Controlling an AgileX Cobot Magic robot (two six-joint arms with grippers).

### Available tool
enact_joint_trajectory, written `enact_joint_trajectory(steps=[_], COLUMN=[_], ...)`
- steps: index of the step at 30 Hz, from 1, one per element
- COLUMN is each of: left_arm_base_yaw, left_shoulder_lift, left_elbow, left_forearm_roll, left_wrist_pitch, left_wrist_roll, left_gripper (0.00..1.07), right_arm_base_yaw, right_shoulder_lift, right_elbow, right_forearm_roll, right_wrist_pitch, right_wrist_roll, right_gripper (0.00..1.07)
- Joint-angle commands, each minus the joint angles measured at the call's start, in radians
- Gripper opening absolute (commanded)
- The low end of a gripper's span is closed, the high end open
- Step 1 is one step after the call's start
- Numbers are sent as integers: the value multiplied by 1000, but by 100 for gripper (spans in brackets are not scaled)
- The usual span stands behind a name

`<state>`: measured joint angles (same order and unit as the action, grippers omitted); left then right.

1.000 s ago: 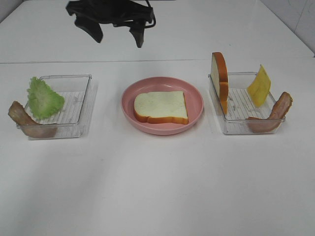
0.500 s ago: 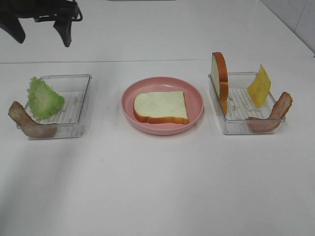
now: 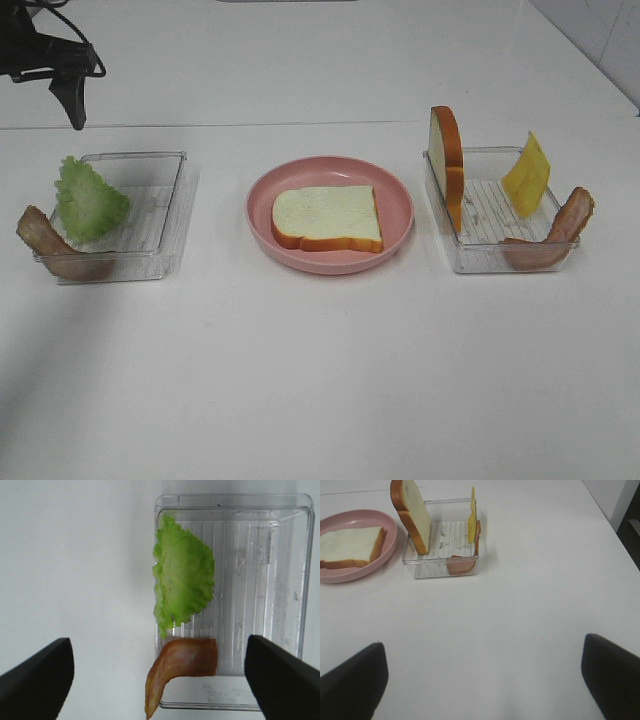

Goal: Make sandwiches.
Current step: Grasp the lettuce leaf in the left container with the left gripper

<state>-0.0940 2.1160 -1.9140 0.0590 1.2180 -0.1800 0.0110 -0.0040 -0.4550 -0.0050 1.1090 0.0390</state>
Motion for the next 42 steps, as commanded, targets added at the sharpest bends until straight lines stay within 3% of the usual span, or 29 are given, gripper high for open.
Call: enact_joint_trajectory(steps=[1,10,17,25,34,39,41,42], left_arm_base_yaw=[2,2,2,2,2,2,2,2], left_shoulder_lift=[54,135,220,260,275,276,276,276], left_elbow=[4,0,-105,-159,-159,-159,-159,-159], left_forearm_roll=[12,12,3,-1,-9,-9,-9,-9], left_wrist_pitch=[79,18,18,23,50,52,54,54], left_wrist_roll=[18,14,14,14,14,14,14,14], left_gripper=[87,87,87,87,87,82,70,70], right_arm_base_yaw=[-5,-5,-5,-5,-5,-5,-5,-5], right_shoulder_lift=[-31,-31,-31,-31,-31,-31,-31,-31], right_elbow=[3,3,3,3,3,3,3,3], right_forearm_roll=[-5,-5,-5,-5,-5,-5,-5,-5], right_wrist_pitch=[-10,-10,-10,-10,-10,-10,-10,-10], right_wrist_roll=[-4,-4,-4,-4,-4,-4,-4,-4], right_gripper=[98,98,98,98,98,98,98,98])
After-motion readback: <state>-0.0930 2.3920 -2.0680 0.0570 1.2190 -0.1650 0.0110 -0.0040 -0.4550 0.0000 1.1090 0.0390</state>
